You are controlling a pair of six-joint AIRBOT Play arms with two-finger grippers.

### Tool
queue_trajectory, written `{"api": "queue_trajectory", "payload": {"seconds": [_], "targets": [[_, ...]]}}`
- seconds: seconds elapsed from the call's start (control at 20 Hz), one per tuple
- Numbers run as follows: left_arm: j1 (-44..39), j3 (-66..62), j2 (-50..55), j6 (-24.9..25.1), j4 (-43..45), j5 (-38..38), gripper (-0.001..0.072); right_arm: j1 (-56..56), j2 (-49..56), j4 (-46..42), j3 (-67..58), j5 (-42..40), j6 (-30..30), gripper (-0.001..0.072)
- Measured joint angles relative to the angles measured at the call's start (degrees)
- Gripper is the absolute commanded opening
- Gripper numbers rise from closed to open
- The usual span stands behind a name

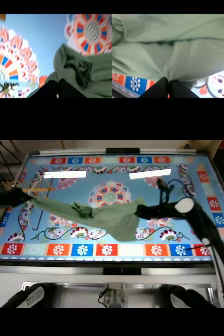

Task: Fold the shirts.

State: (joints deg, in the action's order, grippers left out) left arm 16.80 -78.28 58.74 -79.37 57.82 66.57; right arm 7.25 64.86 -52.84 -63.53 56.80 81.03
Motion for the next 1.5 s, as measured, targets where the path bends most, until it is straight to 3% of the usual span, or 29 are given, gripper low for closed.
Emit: {"api": "queue_trajectory", "payload": {"seconds": [0.25,0.5,0.65,0.85,1.05,1.25,1.4,1.5], "targets": [[1.4,-22.8,-9.7,-6.2,1.4,-10.3,0.0032,-9.8,-17.5,-8.2,-22.8,1.8,-1.7,0.0064],[2.6,-28.2,-20.3,-13.7,5.8,-13.2,0.0032,-14.0,-29.2,-13.8,-30.9,0.1,-1.1,0.0064],[2.8,-28.9,-24.1,-15.2,8.0,-12.1,0.0032,-14.7,-31.7,-16.9,-32.2,0.0,0.1,0.0064],[2.8,-28.0,-25.8,-15.8,13.0,-3.7,0.0032,-15.0,-31.7,-20.7,-32.7,1.5,1.0,0.0064],[2.8,-20.3,-26.3,-14.2,15.6,4.5,0.0032,-15.0,-27.6,-22.9,-31.5,10.7,2.4,0.0065],[2.8,-2.9,-26.1,-12.0,15.9,7.0,0.0032,-15.0,-20.2,-23.1,-21.4,17.2,3.7,0.0065],[2.6,13.6,-24.3,-11.5,15.4,1.5,0.0032,-14.0,-12.0,-22.8,-10.4,10.5,4.8,0.0065],[1.8,22.4,-20.7,-11.3,14.3,-6.3,0.0032,-12.9,-5.0,-21.4,-6.3,2.5,5.6,0.0065]]}}
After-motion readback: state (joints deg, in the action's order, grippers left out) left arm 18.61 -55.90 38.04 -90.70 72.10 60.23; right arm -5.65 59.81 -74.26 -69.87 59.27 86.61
